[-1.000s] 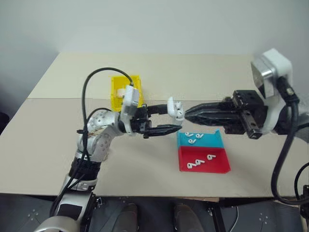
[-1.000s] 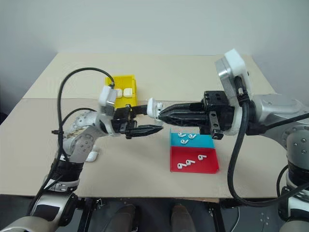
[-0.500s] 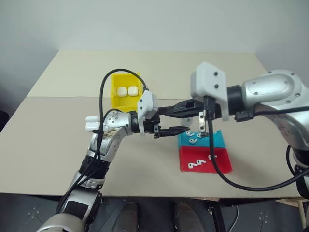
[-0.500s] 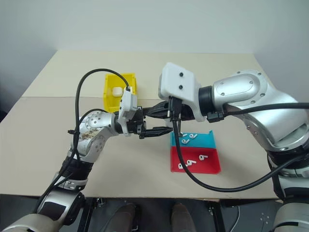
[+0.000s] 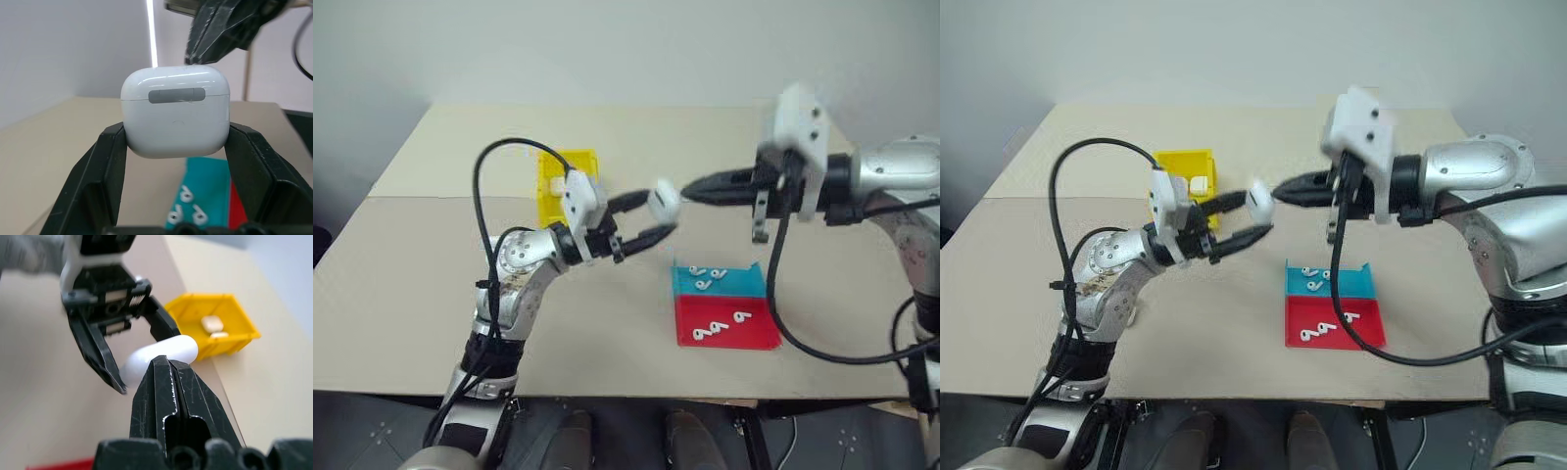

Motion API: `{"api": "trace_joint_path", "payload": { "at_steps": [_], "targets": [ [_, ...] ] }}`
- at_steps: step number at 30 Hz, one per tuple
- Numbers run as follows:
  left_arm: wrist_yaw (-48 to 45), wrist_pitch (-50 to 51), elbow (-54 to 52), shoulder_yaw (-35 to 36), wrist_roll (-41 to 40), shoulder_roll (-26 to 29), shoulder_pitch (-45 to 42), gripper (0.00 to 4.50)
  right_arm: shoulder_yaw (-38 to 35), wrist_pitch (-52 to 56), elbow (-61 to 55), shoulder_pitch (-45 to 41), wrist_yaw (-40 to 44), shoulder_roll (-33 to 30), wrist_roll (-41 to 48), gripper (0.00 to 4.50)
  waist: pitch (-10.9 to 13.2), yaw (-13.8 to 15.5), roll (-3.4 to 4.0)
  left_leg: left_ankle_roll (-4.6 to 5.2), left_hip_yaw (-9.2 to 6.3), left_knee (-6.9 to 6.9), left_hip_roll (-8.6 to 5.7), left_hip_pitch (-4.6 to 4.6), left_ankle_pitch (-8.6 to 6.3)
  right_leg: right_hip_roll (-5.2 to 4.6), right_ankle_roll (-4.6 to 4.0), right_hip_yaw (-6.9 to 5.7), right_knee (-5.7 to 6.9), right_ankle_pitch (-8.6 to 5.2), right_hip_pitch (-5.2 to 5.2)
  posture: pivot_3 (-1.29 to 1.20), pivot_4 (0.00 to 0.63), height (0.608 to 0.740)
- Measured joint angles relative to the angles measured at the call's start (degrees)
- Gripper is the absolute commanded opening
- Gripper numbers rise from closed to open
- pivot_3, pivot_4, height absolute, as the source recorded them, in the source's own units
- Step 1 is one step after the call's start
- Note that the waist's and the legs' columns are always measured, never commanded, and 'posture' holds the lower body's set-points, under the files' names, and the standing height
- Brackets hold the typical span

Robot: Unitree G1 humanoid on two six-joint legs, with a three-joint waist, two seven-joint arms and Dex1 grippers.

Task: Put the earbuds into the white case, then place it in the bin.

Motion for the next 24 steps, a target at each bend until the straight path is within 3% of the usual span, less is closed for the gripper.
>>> {"api": "trace_joint_path", "payload": {
  "at_steps": [3, 8, 11, 17, 22, 24],
  "targets": [
    [16.3, 4.1, 1.9, 4.8, 4.1, -4.2, -3.1, 2.74, -3.6, 0.7, -1.6, 4.5, -5.0, 2.0, 0.2, 0.03, 0.0, 0.5, -0.03, 0.00, -0.06, 0.05, -0.04, -0.06, 0.00, -0.03, 0.06, -0.04, -0.04, 0.03, 0.02, 0.00, 0.150, 0.740],
    [38.3, 4.4, 14.8, 10.7, 13.3, -6.7, -12.8, 2.74, 2.0, 1.0, -4.7, 9.6, -11.4, 7.1, -3.7, 0.03, 0.0, 0.5, -0.04, 0.00, -0.02, 0.03, -0.11, -0.06, 0.00, -0.01, 0.09, 0.06, -0.01, 0.06, -0.10, 0.00, 0.150, 0.740],
    [43.3, 5.1, 25.1, 12.3, 14.8, -7.1, -16.8, 2.74, 3.7, 1.0, -5.7, 9.2, -12.6, 8.9, -4.4, 0.03, 0.0, 0.6, -0.04, -0.01, -0.04, 0.02, -0.13, -0.08, 0.00, -0.01, 0.09, 0.01, -0.02, 0.06, -0.09, 0.00, 0.150, 0.740],
    [44.4, 1.8, 41.0, 11.4, 17.3, -6.6, -21.5, 2.74, 3.8, 1.0, -5.8, 8.7, -12.9, 9.4, -5.5, 0.03, 0.0, 0.9, -0.05, -0.02, -0.04, 0.02, -0.15, -0.15, 0.01, -0.03, 0.09, -0.07, -0.11, 0.07, -0.10, 0.00, 0.150, 0.740],
    [43.5, 0.5, 48.5, 10.2, 18.1, -5.7, -25.0, 4.33, 3.8, 1.0, -6.0, 8.7, -12.9, 9.8, -5.4, 0.00, 0.0, 0.9, -0.05, -0.02, -0.04, 0.01, -0.16, -0.12, 0.01, -0.03, 0.09, -0.07, -0.10, 0.07, -0.08, 0.00, 0.150, 0.740],
    [42.9, -0.7, 50.5, 9.8, 18.3, -5.7, -24.9, 4.43, 3.7, 1.1, -6.7, 9.1, -13.1, 10.0, -5.4, 0.00, 0.0, 0.8, -0.05, -0.02, -0.04, 0.01, -0.14, -0.14, 0.01, -0.02, 0.09, -0.07, -0.09, 0.07, -0.10, 0.00, 0.150, 0.740]
  ]
}}
